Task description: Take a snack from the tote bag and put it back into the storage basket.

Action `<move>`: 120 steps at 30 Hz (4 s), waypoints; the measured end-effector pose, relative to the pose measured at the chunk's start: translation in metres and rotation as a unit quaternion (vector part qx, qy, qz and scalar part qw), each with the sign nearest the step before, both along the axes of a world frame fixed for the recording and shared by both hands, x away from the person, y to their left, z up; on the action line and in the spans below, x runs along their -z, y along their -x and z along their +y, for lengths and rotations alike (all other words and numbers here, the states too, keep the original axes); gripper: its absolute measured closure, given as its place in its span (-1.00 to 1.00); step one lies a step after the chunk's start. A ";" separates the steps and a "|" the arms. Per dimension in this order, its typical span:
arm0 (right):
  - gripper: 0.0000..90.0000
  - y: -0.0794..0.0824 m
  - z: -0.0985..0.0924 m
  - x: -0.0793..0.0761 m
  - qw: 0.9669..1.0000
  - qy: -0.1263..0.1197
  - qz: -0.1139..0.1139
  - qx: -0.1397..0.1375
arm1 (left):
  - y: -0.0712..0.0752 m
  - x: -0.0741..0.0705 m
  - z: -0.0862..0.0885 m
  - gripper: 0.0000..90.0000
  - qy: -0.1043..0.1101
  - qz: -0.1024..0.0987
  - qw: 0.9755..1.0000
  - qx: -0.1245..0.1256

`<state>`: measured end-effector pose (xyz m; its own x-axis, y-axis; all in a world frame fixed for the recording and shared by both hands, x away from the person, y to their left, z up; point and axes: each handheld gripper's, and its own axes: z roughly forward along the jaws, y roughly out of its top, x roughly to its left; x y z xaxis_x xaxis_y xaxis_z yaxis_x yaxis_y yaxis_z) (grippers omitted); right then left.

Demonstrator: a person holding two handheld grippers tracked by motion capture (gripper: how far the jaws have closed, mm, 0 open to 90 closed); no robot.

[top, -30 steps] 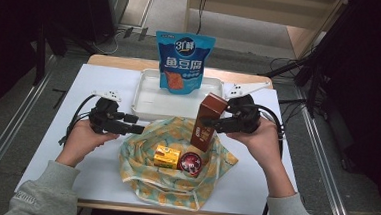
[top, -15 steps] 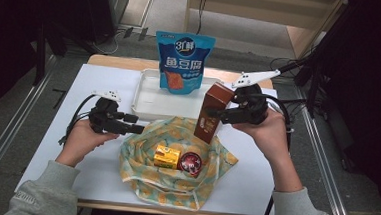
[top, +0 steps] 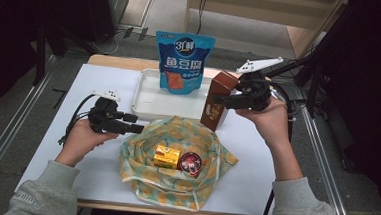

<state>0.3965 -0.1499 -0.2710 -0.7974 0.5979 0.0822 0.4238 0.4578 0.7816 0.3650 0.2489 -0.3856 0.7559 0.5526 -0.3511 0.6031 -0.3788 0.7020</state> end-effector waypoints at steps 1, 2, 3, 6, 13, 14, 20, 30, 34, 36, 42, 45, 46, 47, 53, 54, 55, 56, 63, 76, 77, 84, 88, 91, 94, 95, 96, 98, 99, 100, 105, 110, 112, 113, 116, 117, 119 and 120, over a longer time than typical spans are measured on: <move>-0.02 -0.003 0.000 0.000 1.000 0.001 0.000 0.003 | 0.000 0.000 0.000 -0.13 0.001 0.000 1.000 0.000; -0.02 -0.006 0.000 0.001 1.000 0.001 0.001 0.005 | 0.000 0.000 0.000 -0.13 0.001 0.000 1.000 0.000; -0.02 -0.008 0.001 0.001 1.000 0.000 0.001 0.006 | 0.000 0.000 0.000 -0.13 0.001 0.000 1.000 0.000; -0.02 -0.017 0.003 0.002 1.000 0.002 0.002 0.012 | 0.000 0.001 0.000 -0.13 0.002 0.000 1.000 0.000; -0.02 -0.033 0.012 0.009 1.000 -0.003 0.005 0.015 | 0.000 0.001 0.001 -0.13 0.001 -0.001 1.000 0.003; -0.02 -0.034 0.014 0.009 1.000 -0.001 0.006 0.017 | 0.000 0.001 0.001 -0.13 0.002 -0.001 1.000 0.003; -0.02 -0.046 0.026 0.015 1.000 0.003 0.012 0.017 | 0.000 0.001 0.000 -0.13 -0.001 0.000 1.000 0.005; -0.02 -0.064 0.049 0.024 1.000 0.006 0.021 0.016 | 0.001 0.001 0.003 -0.13 0.001 0.000 1.000 0.004; -0.02 -0.071 0.058 0.030 1.000 0.007 0.023 0.014 | 0.002 0.002 0.004 -0.13 0.001 0.000 1.000 0.002; -0.03 -0.074 0.062 0.034 1.000 0.008 0.024 0.015 | 0.003 0.002 0.005 -0.13 0.001 0.000 1.000 0.001; -0.02 -0.084 0.073 0.040 1.000 0.007 0.026 0.016 | 0.006 0.001 0.008 -0.13 0.005 -0.001 1.000 -0.006; -0.03 -0.090 0.080 0.042 0.999 -0.001 0.031 0.017 | 0.007 0.002 0.008 -0.13 0.003 0.000 1.000 -0.003; -0.03 -0.091 0.082 0.043 0.999 -0.001 0.029 0.017 | 0.007 0.002 0.008 -0.13 0.001 0.000 1.000 -0.002; -0.02 -0.092 0.084 0.044 0.999 0.001 0.029 0.016 | 0.007 0.002 0.009 -0.13 0.000 0.000 1.000 -0.002; -0.03 -0.099 0.101 0.050 0.999 0.008 0.029 0.011 | 0.008 0.003 0.011 -0.13 0.004 0.001 1.000 -0.007; -0.03 -0.100 0.103 0.050 0.999 0.007 0.032 0.012 | 0.008 0.002 0.012 -0.13 0.005 0.001 1.000 -0.008; -0.03 -0.101 0.106 0.051 0.999 0.007 0.033 0.011 | 0.008 0.003 0.012 -0.13 0.007 0.000 1.000 -0.009; -0.03 -0.102 0.109 0.052 0.999 0.008 0.034 0.011 | 0.008 0.003 0.012 -0.13 0.006 0.001 1.000 -0.009; -0.03 -0.108 0.130 0.057 1.000 0.012 0.029 0.005 | 0.008 0.004 0.013 -0.13 0.004 0.003 1.000 -0.009; -0.03 -0.115 0.146 0.079 1.000 0.007 0.018 -0.007 | 0.008 0.005 0.014 -0.13 0.005 0.005 1.000 -0.012; -0.03 -0.115 0.146 0.081 1.000 0.007 0.021 -0.007 | 0.008 0.005 0.014 -0.13 0.004 0.006 1.000 -0.012; -0.03 -0.114 0.143 0.088 1.000 0.001 0.018 -0.010 | 0.007 0.007 0.013 -0.13 0.003 0.006 1.000 -0.011; -0.02 -0.113 0.139 0.090 1.000 -0.001 0.022 -0.009 | 0.008 0.007 0.013 -0.13 0.001 0.005 1.000 -0.008; -0.02 -0.113 0.134 0.091 1.000 -0.003 0.020 -0.010 | 0.008 0.007 0.013 -0.13 0.000 0.004 1.000 -0.009; -0.02 -0.111 0.128 0.092 1.000 -0.009 0.020 -0.008 | 0.007 0.007 0.013 -0.13 0.000 0.005 1.000 -0.009; -0.02 -0.111 0.127 0.093 1.000 -0.009 0.021 -0.009 | 0.008 0.007 0.013 -0.13 -0.001 0.005 1.000 -0.009; -0.02 -0.110 0.126 0.093 1.000 -0.008 0.018 -0.010 | 0.008 0.007 0.013 -0.13 -0.001 0.005 1.000 -0.009; -0.02 -0.109 0.123 0.093 1.000 -0.008 0.019 -0.010 | 0.008 0.007 0.013 -0.13 0.000 0.005 1.000 -0.008; -0.02 -0.108 0.121 0.093 1.000 -0.008 0.019 -0.011 | 0.008 0.007 0.013 -0.13 0.000 0.005 1.000 -0.008; -0.03 -0.107 0.120 0.094 1.000 -0.012 0.017 -0.012 | 0.007 0.007 0.013 -0.13 0.000 0.005 1.000 -0.009; -0.03 -0.104 0.112 0.096 1.000 -0.019 0.012 -0.017 | 0.007 0.007 0.012 -0.13 0.000 0.007 1.000 -0.010; -0.04 -0.100 0.104 0.099 0.999 -0.027 0.002 -0.028 | 0.007 0.008 0.012 -0.12 0.001 0.007 1.000 -0.010; -0.06 -0.098 0.100 0.100 0.999 -0.028 0.005 -0.029 | 0.007 0.008 0.012 -0.12 0.000 0.008 1.000 -0.010; -0.06 -0.098 0.099 0.100 0.999 -0.028 0.005 -0.031 | 0.007 0.008 0.012 -0.12 -0.001 0.008 1.000 -0.009; -0.06 -0.097 0.092 0.102 0.999 -0.037 0.004 -0.030 | 0.008 0.008 0.011 -0.12 -0.002 0.008 1.000 -0.009; -0.06 -0.096 0.091 0.103 0.999 -0.039 0.004 -0.030 | 0.007 0.008 0.010 -0.12 -0.004 0.008 1.000 -0.008; -0.07 -0.094 0.086 0.104 0.999 -0.043 0.002 -0.033 | 0.007 0.009 0.010 -0.12 -0.005 0.008 1.000 -0.006; -0.07 -0.094 0.085 0.105 0.998 -0.044 0.002 -0.033 | 0.007 0.009 0.010 -0.12 -0.006 0.008 1.000 -0.005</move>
<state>0.4906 -0.0652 -0.3755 -0.8346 0.5342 0.1345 0.3975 0.4149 0.8184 0.3580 0.2587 -0.3945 0.7441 0.5648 -0.3568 0.6184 -0.3801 0.6878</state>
